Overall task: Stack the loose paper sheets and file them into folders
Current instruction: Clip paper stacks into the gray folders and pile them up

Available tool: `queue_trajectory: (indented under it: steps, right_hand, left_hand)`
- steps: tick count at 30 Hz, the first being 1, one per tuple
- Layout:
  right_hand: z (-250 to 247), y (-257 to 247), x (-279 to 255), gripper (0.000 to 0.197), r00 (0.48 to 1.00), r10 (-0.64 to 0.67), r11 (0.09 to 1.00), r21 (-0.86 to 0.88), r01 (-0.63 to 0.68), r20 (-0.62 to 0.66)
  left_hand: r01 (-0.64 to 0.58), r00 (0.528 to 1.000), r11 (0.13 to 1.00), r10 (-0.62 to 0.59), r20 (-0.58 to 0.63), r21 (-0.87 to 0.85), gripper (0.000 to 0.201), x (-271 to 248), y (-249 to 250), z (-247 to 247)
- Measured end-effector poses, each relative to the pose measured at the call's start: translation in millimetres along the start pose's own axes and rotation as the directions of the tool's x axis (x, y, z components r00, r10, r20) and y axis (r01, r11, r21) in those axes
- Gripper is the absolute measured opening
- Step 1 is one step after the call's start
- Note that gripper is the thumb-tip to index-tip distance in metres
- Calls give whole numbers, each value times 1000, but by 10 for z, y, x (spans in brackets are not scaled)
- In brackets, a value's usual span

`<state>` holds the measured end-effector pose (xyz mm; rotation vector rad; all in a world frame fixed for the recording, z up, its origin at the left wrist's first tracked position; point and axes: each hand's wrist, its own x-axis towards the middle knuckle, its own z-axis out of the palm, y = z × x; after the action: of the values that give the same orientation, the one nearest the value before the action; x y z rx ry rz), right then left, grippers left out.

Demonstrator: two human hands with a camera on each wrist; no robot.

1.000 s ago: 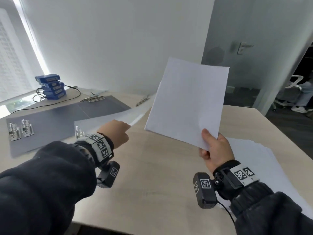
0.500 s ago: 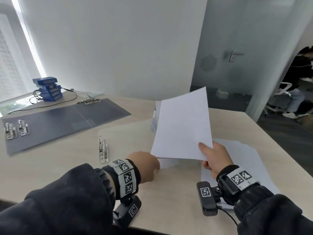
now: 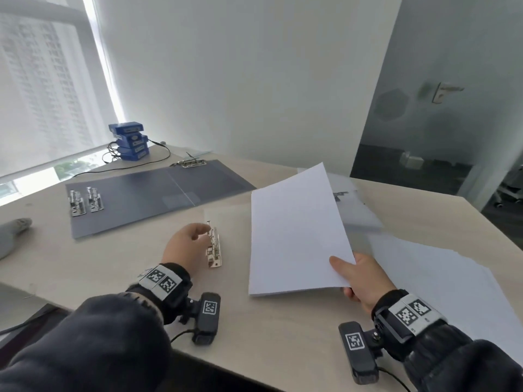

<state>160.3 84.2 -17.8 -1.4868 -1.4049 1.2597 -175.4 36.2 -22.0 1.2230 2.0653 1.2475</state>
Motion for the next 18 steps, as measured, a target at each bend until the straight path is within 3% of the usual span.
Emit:
queue_trajectory:
  steps: [9, 18]
  right_hand:
    - [378, -95, 129, 15, 993, -8, 1000, -8, 9, 119]
    - [537, -16, 180, 10, 979, 22, 1000, -15, -20, 202]
  left_hand:
    - [152, 988, 986, -154, 29, 61, 53, 215, -243, 23]
    - [104, 995, 990, -104, -5, 99, 38, 259, -216, 33]
